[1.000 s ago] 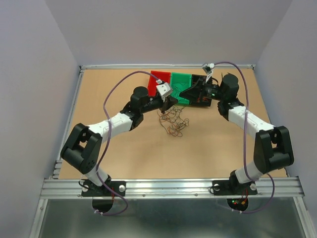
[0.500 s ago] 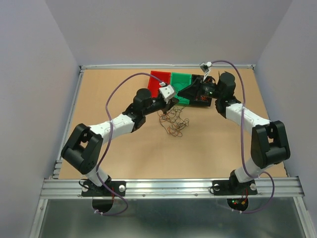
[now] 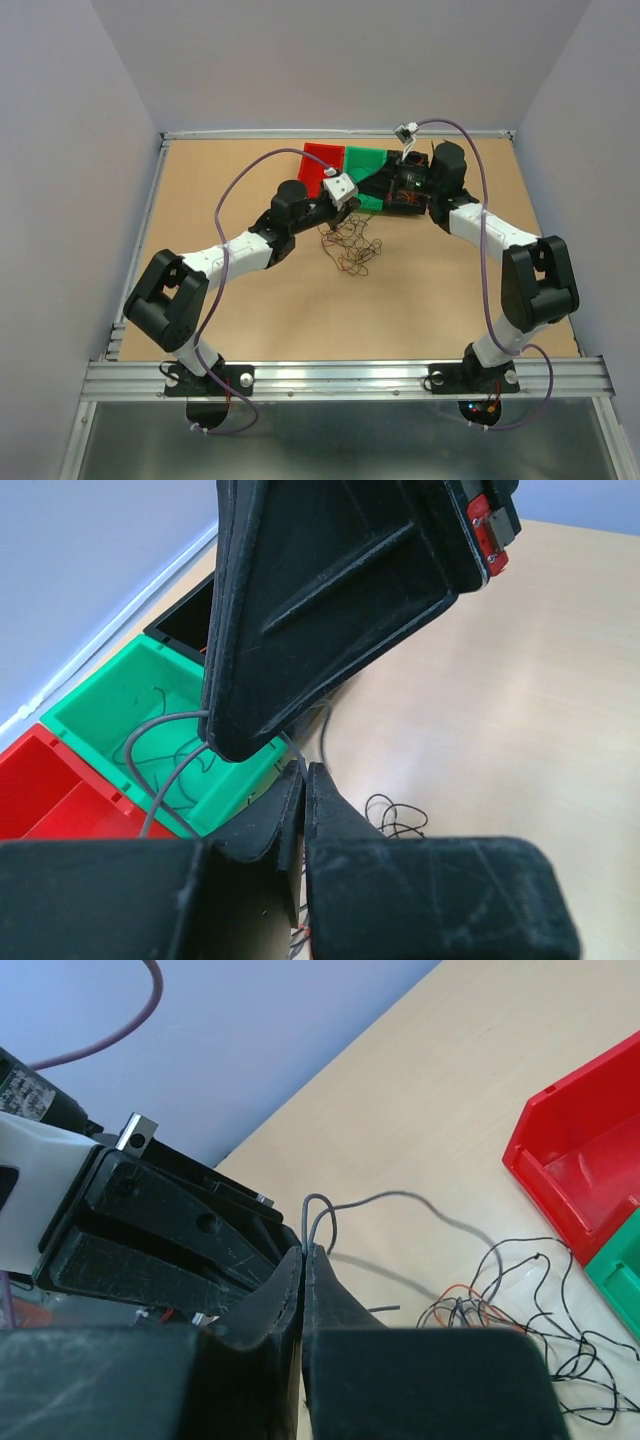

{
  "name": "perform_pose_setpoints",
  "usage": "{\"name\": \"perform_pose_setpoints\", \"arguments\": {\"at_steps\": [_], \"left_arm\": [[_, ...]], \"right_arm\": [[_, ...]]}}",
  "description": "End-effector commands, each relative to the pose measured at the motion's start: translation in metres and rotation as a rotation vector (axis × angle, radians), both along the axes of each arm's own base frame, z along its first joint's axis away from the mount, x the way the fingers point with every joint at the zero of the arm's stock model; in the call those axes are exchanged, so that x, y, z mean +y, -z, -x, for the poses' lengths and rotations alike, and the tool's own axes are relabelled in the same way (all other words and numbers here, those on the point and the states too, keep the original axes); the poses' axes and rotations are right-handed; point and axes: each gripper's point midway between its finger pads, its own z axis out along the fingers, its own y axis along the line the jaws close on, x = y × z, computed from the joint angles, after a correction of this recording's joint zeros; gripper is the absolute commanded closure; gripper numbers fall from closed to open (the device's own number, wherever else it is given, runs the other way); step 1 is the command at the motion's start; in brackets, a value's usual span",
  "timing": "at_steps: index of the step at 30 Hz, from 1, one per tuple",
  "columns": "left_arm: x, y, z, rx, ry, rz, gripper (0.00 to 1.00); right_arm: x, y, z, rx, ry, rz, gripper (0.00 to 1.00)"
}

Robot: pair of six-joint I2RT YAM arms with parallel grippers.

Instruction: Untangle the cables

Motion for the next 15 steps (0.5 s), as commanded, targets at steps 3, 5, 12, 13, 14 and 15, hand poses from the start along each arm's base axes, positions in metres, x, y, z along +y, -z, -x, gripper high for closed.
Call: {"name": "perform_pose_setpoints", "arguments": {"at_steps": [3,5,12,13,14,15], "left_arm": [[0.007,-0.025,-0.002,-0.09,-0.035,0.019,0.57],[0.022,-0.034,-0.003,-0.137,-0.095,0.028,0.38],[0.09,-0.067,-0.019,-0.15,-0.231,0.17,0.12],[0.094,-0.07,-0.021,-0.147,-0.225,0.18,0.12],[0.097,-0.069,-0.024,-0.128,-0.233,0.191,0.12],[0.105,-0.069,-0.03,-0.125,-0.253,0.193,0.12]], "right_arm": [[0.0,-0.024,-0.02,-0.093,0.083,0.021,0.99],[-0.008,-0.03,-0.045,-0.142,0.199,0.067,0.99],[-0.037,-0.015,-0.103,-0.208,0.463,0.228,1.0],[-0.045,-0.012,-0.113,-0.228,0.52,0.26,0.99],[-0.048,-0.007,-0.12,-0.227,0.544,0.279,1.0],[-0.051,-0.005,-0.126,-0.236,0.567,0.296,0.99]]}}
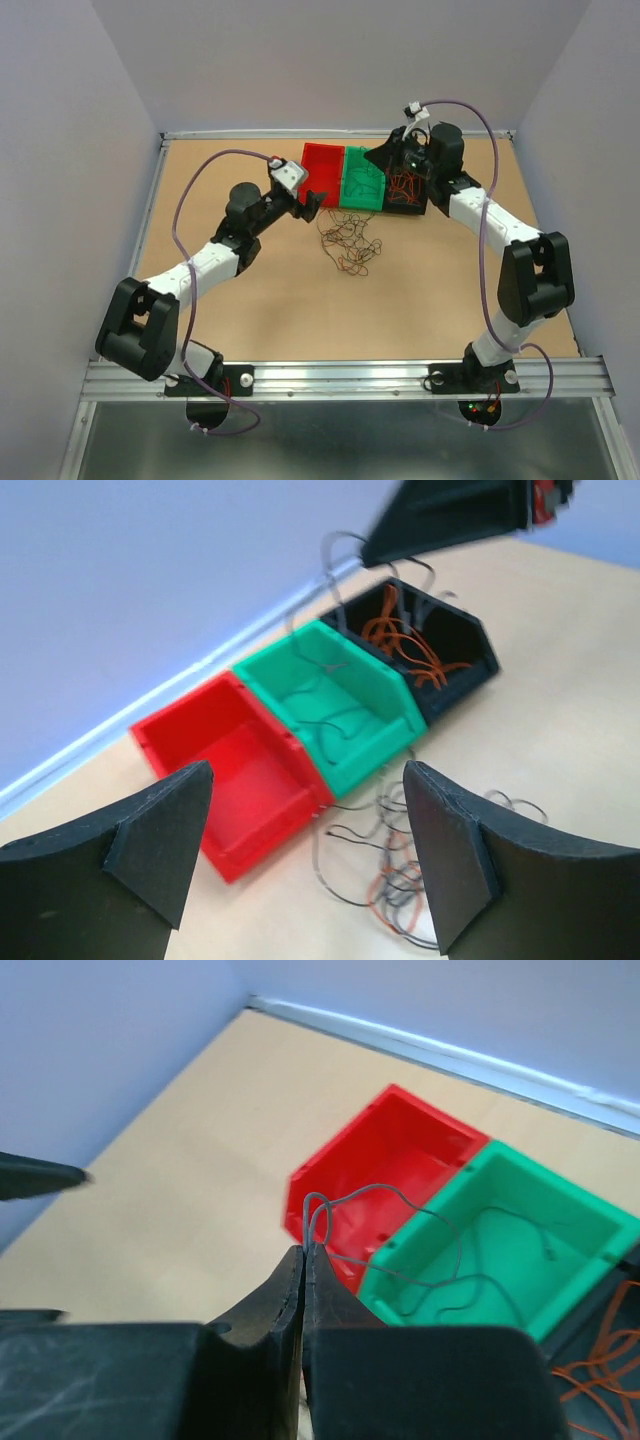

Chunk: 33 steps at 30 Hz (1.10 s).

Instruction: Untangle the cables

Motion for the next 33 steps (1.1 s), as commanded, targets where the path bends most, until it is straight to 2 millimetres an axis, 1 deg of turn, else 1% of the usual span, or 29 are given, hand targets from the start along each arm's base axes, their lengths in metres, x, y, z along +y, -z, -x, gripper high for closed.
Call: {"name": "perform_pose_setpoints", "arguments": {"at_steps": [1,2,3,6,7,8,10,11,13,14,16,17,18,19,20,21,22,23,24,25,27,28,29,30,31,32,33], "left_arm": [[0.018,-0.042,-0.011,-0.067,-0.025,0.116,0.12],[0.018,-0.04,-0.014,-0.061,-0.028,0.116,0.12],[0.02,-0.037,-0.019,-0.052,-0.031,0.112,0.12],[0.016,-0.031,-0.024,-0.038,-0.022,0.092,0.12],[0.013,-0.024,-0.026,-0.023,-0.014,0.081,0.12],[0.013,-0.02,-0.028,-0.017,-0.013,0.067,0.12],[0.012,-0.015,-0.032,-0.008,-0.017,0.054,0.12],[0.012,-0.012,-0.033,-0.007,-0.018,0.046,0.12],[0.011,-0.009,-0.036,-0.01,-0.015,0.031,0.12],[0.011,-0.008,-0.036,-0.006,-0.014,0.026,0.12],[0.008,-0.003,-0.039,0.006,-0.008,0.016,0.12],[0.008,0.0,-0.041,0.014,-0.009,0.009,0.12],[0.007,0.002,-0.043,0.019,-0.013,0.004,0.12],[0.008,0.004,-0.047,0.026,-0.026,-0.001,0.12],[0.009,0.007,-0.05,0.036,-0.037,-0.009,0.12],[0.011,0.011,-0.055,0.042,-0.06,-0.018,0.12],[0.011,0.013,-0.057,0.046,-0.068,-0.022,0.12],[0.013,0.015,-0.059,0.048,-0.075,-0.026,0.12],[0.013,0.016,-0.06,0.047,-0.08,-0.031,0.12],[0.013,0.016,-0.06,0.047,-0.081,-0.031,0.12],[0.013,0.016,-0.06,0.045,-0.08,-0.032,0.12],[0.013,0.017,-0.06,0.048,-0.081,-0.033,0.12],[0.013,0.017,-0.06,0.048,-0.08,-0.033,0.13],[0.014,0.017,-0.06,0.045,-0.083,-0.033,0.13],[0.014,0.017,-0.059,0.045,-0.083,-0.035,0.12],[0.015,0.016,-0.059,0.043,-0.088,-0.034,0.13],[0.016,0.015,-0.059,0.041,-0.094,-0.033,0.13]], "right_arm": [[-0.024,0.011,-0.044,-0.061,0.191,0.125,0.99],[-0.026,0.009,-0.05,-0.069,0.209,0.139,0.99],[-0.025,0.024,-0.056,-0.05,0.21,0.161,1.0],[-0.025,0.032,-0.068,-0.034,0.218,0.179,0.99],[-0.025,0.046,-0.072,-0.013,0.222,0.192,0.99],[-0.025,0.054,-0.076,0.001,0.224,0.202,0.99],[-0.024,0.059,-0.084,0.006,0.233,0.206,0.99],[-0.022,0.076,-0.089,0.036,0.229,0.215,1.0],[-0.012,0.085,-0.089,0.05,0.166,0.207,0.99],[-0.009,0.099,-0.091,0.075,0.158,0.212,0.99],[-0.005,0.113,-0.094,0.106,0.159,0.216,1.0],[-0.004,0.129,-0.097,0.136,0.165,0.232,0.99],[-0.003,0.132,-0.102,0.133,0.176,0.24,0.99],[-0.004,0.145,-0.102,0.162,0.181,0.268,1.0],[-0.009,0.145,-0.113,0.154,0.226,0.297,0.99],[-0.016,0.169,-0.115,0.197,0.252,0.352,0.99],[-0.015,0.177,-0.115,0.209,0.243,0.369,0.99],[-0.024,0.184,-0.121,0.214,0.294,0.405,0.99],[-0.025,0.187,-0.123,0.215,0.31,0.429,0.99],[-0.031,0.197,-0.126,0.212,0.344,0.478,1.0],[-0.038,0.211,-0.124,0.224,0.371,0.559,1.0],[-0.036,0.217,-0.123,0.228,0.371,0.597,0.99],[-0.04,0.223,-0.123,0.235,0.391,0.632,0.99],[-0.038,0.226,-0.122,0.239,0.387,0.658,0.99],[-0.035,0.234,-0.117,0.256,0.374,0.707,1.0],[-0.033,0.236,-0.113,0.261,0.361,0.729,1.0],[-0.029,0.243,-0.104,0.283,0.332,0.759,0.99]]}}
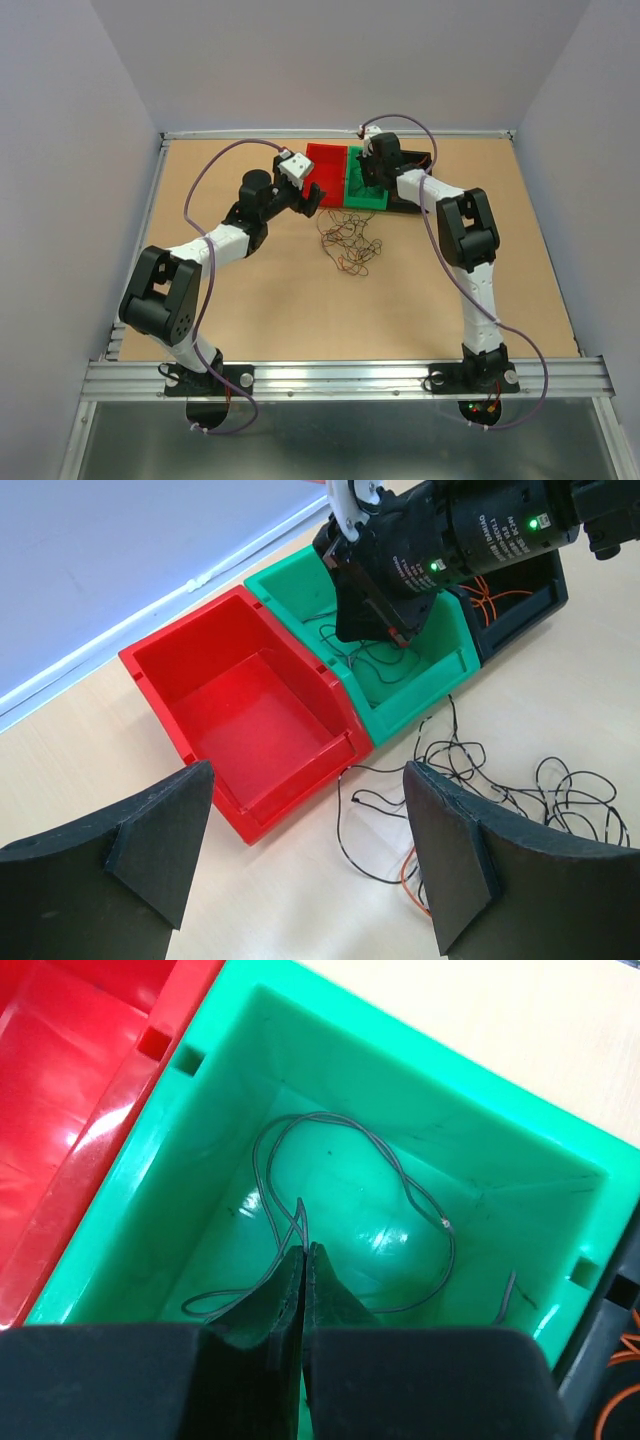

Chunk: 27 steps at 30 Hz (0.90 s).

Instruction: Untangle the cables

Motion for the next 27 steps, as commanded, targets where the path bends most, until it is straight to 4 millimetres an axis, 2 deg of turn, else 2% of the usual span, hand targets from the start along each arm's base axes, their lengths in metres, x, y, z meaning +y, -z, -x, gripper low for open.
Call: {"name": "perform_pose_setpoints", "arguments": {"at_steps": [1,5,7,11,12,16,19,23,27], "left_arm": [[0.001,-0.035,-0.006,-0.095,-0.018,0.025,0.13],[0.004,-0.041,-0.003,-0.106,-0.031,0.034,0.13],[0.005,-0.044,0.001,-0.114,-0.024,0.037,0.13],[0.007,-0.049,0.002,-0.121,-0.037,0.046,0.13],[0.008,-0.05,0.002,-0.122,-0.039,0.047,0.13],[0.008,-0.051,0.003,-0.124,-0.039,0.049,0.13],[0.006,-0.05,0.003,-0.12,-0.03,0.049,0.13],[0.0,-0.048,0.005,-0.118,-0.006,0.04,0.13],[-0.007,-0.045,0.008,-0.123,0.008,0.024,0.12]], "right_arm": [[-0.009,0.033,0.022,0.115,-0.01,0.187,0.99],[-0.005,0.041,0.052,0.173,-0.141,0.264,0.99],[-0.008,0.038,0.067,0.182,-0.177,0.337,0.99],[-0.026,0.019,0.085,0.162,-0.188,0.473,0.99],[-0.032,0.015,0.096,0.183,-0.21,0.499,0.99],[-0.059,0.019,0.113,0.214,-0.242,0.615,1.0],[-0.062,0.009,0.111,0.207,-0.245,0.549,0.99],[-0.05,-0.022,0.101,0.154,-0.221,0.461,0.99],[-0.03,-0.055,0.088,0.09,-0.223,0.355,0.95]]}}
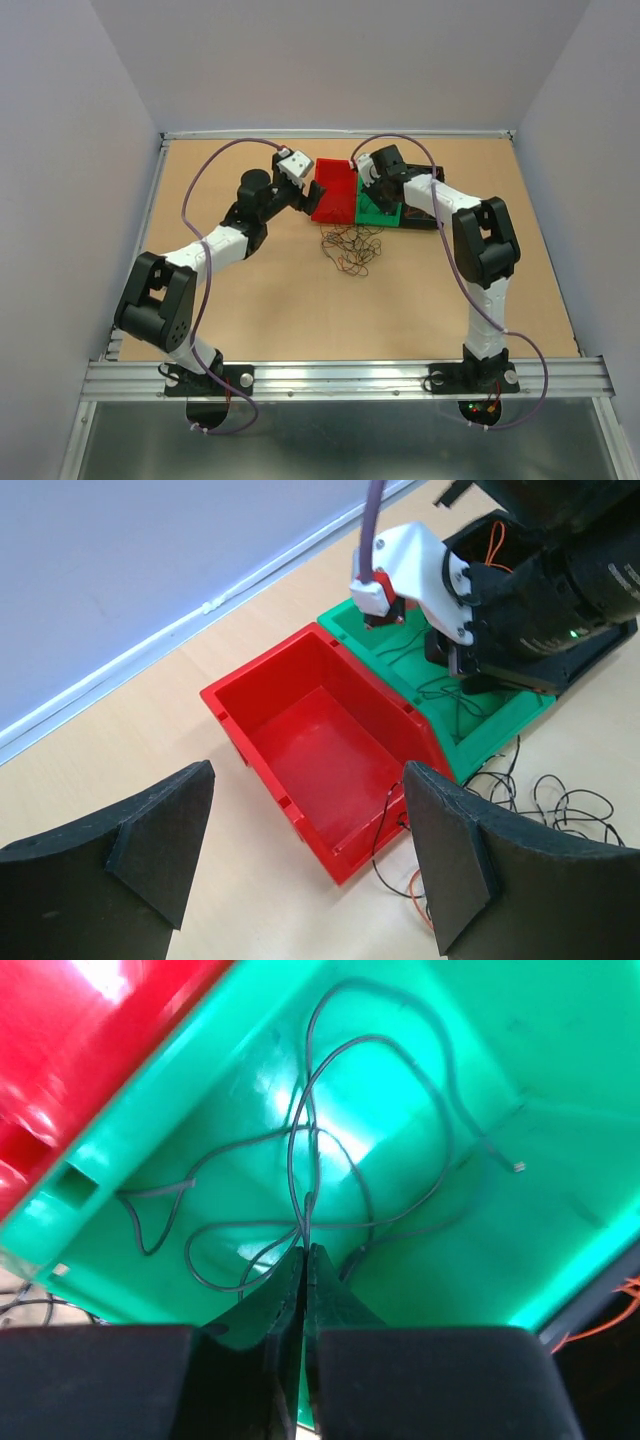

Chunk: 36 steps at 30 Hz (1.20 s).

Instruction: Untangle the cables

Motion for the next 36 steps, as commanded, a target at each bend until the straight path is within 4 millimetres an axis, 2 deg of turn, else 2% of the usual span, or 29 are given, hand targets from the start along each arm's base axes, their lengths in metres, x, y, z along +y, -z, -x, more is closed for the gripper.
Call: {"name": "perform_pose_setpoints", "arguments": {"at_steps": [1,3,6,7,11,14,15,16,17,18,24,28,30,33,36], "left_arm": [[-0.011,-0.026,0.006,-0.083,0.037,0.01,0.12],[-0.017,-0.021,0.009,-0.077,0.06,-0.014,0.12],[-0.03,-0.007,0.014,-0.089,0.074,-0.089,0.12],[-0.033,0.0,0.013,-0.097,0.061,-0.125,0.12],[-0.044,0.019,0.013,-0.084,0.095,-0.201,0.12],[-0.056,0.044,0.018,-0.061,0.149,-0.296,0.12],[-0.062,0.053,0.024,-0.05,0.172,-0.324,0.12],[-0.064,0.059,0.025,-0.044,0.177,-0.346,0.12],[-0.065,0.068,0.022,-0.041,0.169,-0.38,0.12],[-0.068,0.073,0.024,-0.032,0.174,-0.398,0.12],[-0.08,0.11,0.021,0.068,0.204,-0.491,0.12],[-0.084,0.117,0.028,0.088,0.255,-0.513,0.12],[-0.084,0.126,0.033,0.141,0.29,-0.544,0.12],[-0.09,0.138,0.042,0.205,0.353,-0.576,0.15],[-0.097,0.155,0.053,0.274,0.405,-0.621,0.3]], "right_arm": [[0.025,-0.071,-0.021,-0.116,0.0,-0.153,0.91],[0.03,-0.078,-0.027,-0.129,0.005,-0.179,0.89],[0.039,-0.086,-0.03,-0.132,-0.005,-0.228,0.72],[0.039,-0.09,-0.027,-0.135,-0.005,-0.234,0.64],[0.037,-0.105,-0.016,-0.151,-0.011,-0.255,0.52],[0.035,-0.107,-0.006,-0.152,-0.013,-0.274,0.44],[0.034,-0.118,-0.005,-0.179,-0.01,-0.288,0.4],[0.034,-0.122,-0.003,-0.19,-0.008,-0.295,0.39],[0.031,-0.117,0.001,-0.184,-0.001,-0.287,0.38],[0.029,-0.125,0.002,-0.203,0.003,-0.293,0.37],[0.018,-0.128,-0.003,-0.253,0.055,-0.297,0.34],[0.013,-0.125,-0.006,-0.251,0.071,-0.306,0.34],[0.013,-0.126,-0.006,-0.25,0.072,-0.312,0.33],[0.011,-0.129,-0.006,-0.259,0.075,-0.32,0.33],[0.01,-0.131,-0.007,-0.264,0.079,-0.328,0.33]]}}
